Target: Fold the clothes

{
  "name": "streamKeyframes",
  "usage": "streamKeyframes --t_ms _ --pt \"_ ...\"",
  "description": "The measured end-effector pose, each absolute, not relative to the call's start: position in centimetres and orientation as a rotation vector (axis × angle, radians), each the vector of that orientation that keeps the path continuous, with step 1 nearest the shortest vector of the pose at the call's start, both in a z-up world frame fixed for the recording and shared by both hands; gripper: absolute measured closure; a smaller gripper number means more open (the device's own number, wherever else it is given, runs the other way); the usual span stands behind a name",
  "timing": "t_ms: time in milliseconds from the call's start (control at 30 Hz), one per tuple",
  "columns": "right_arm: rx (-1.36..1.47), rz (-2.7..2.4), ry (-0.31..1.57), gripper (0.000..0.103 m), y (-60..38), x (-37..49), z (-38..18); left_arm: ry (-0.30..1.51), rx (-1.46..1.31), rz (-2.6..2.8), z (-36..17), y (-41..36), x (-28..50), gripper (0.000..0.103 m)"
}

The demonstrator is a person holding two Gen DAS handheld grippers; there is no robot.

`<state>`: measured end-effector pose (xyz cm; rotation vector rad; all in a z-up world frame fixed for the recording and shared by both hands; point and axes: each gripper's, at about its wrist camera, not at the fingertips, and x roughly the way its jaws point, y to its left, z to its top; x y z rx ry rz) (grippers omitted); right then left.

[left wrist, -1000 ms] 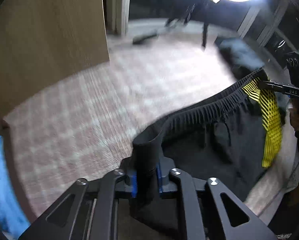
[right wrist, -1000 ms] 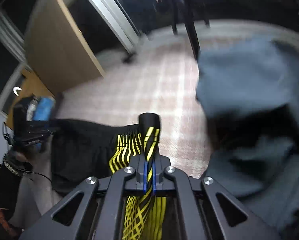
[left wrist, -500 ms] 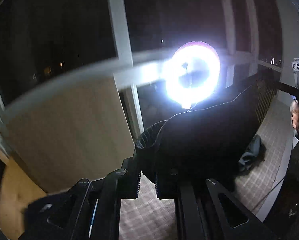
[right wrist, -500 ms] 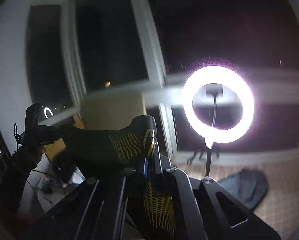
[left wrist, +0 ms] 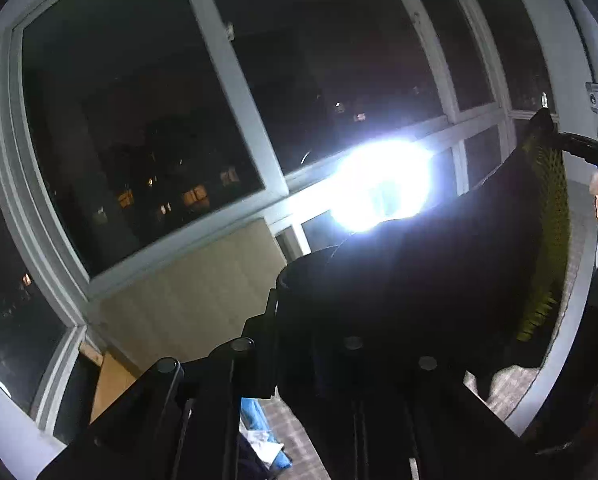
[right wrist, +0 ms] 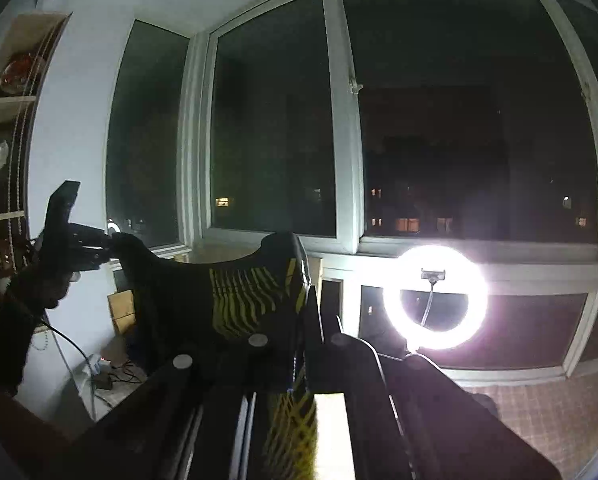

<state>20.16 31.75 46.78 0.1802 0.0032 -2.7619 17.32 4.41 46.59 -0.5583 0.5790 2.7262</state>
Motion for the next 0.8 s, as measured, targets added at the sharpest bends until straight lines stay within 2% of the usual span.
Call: streamKeyframes --t_ms 100,167,200,267,333,433,567,633,667,700,767,800 --pt "0.294 -2.752 -0.058 0.1 32.1 16.5 44.6 0.575 -0.68 2.719 43.8 4.0 13.7 0.089" --pt "0.424 -2.743 -0.123 0.1 32.8 11.6 41.2 0.562 -0.793 2.702 40.8 3.7 9.9 0.09" --pt "0.49 -2.747 -0.144 0.1 33.1 9.0 39.1 0.546 -0.859 2.692 38.8 3.5 7.4 0.09" --pt "0.631 -2.751 -0.191 0.1 33.7 3.7 34.5 0.53 -0.998 2.685 34.2 3.1 2.1 0.099" --pt "0.799 -2.747 -0.26 0.1 34.9 -1.9 28.8 0.526 -1.144 2.686 29.1 2.7 -3.5 0.101" --pt "1.029 -2.717 -0.342 0.1 36.3 -9.2 19.9 0.421 -1.307 2.583 22.0 3.0 -7.3 0.102" --pt "1.425 -2.654 -0.182 0.099 36.4 -16.9 8.4 0.281 -1.507 2.427 12.6 3.3 -12.4 0.101" --pt "1.513 -2.628 -0.222 0.099 37.9 -18.0 5.3 0.212 -1.6 2.343 7.9 3.5 -14.9 0.099" --pt "1.515 -2.619 -0.255 0.099 38.6 -18.0 4.6 0.179 -1.642 2.299 5.6 3.7 -16.0 0.092" --pt "1.503 -2.616 -0.274 0.099 39.1 -18.1 4.6 0.169 -1.643 2.249 4.9 4.4 -15.5 0.088" --pt "1.493 -2.601 -0.31 0.099 40.0 -18.5 4.7 0.205 -1.621 2.225 4.4 5.9 -14.7 0.064" --pt "1.493 -2.59 -0.325 0.099 40.3 -18.5 5.0 0.222 -1.61 2.214 4.1 6.6 -14.3 0.056"
